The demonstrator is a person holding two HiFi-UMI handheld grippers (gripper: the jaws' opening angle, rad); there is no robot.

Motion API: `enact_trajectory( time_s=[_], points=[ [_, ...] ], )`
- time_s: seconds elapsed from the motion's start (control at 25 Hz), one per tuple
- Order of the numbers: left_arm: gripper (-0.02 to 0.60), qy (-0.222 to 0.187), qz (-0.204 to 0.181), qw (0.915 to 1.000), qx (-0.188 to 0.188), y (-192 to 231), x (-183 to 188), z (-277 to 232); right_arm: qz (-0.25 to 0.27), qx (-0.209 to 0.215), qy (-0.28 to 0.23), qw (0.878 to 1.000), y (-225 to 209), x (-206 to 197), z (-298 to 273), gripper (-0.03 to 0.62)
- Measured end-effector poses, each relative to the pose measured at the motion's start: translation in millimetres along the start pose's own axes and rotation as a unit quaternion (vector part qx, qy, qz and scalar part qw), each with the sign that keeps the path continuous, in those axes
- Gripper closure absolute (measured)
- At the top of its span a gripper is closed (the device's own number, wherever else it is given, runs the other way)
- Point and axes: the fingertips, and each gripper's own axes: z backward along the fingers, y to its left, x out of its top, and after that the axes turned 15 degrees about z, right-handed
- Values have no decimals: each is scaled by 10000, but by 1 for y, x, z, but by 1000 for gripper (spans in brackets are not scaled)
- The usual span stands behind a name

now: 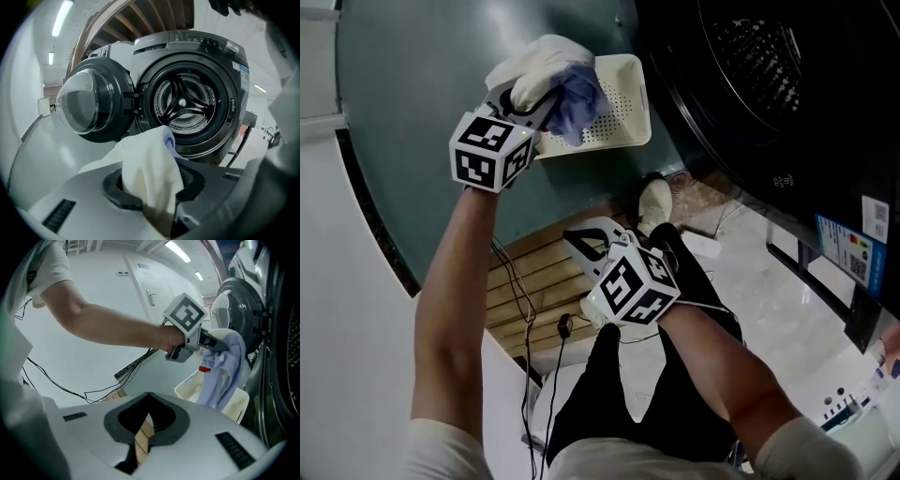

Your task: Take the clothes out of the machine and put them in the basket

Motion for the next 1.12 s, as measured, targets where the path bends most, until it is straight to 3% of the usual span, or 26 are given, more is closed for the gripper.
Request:
enact_trajectory(
  time_s=[0.44, 0.72, 1.12],
  points=[
    [446, 847, 365, 9949, 398, 37, -90, -62, -83, 11, 80, 9999, -15, -10, 12, 589],
    [429, 1404, 720, 9855, 621, 54, -149, -96, -99, 31, 43, 9999, -23, -10, 16, 589],
    [390, 2096, 654, 9719, 845, 69, -189, -127, -170, 2, 29, 9999, -38, -15, 27, 589]
  ],
)
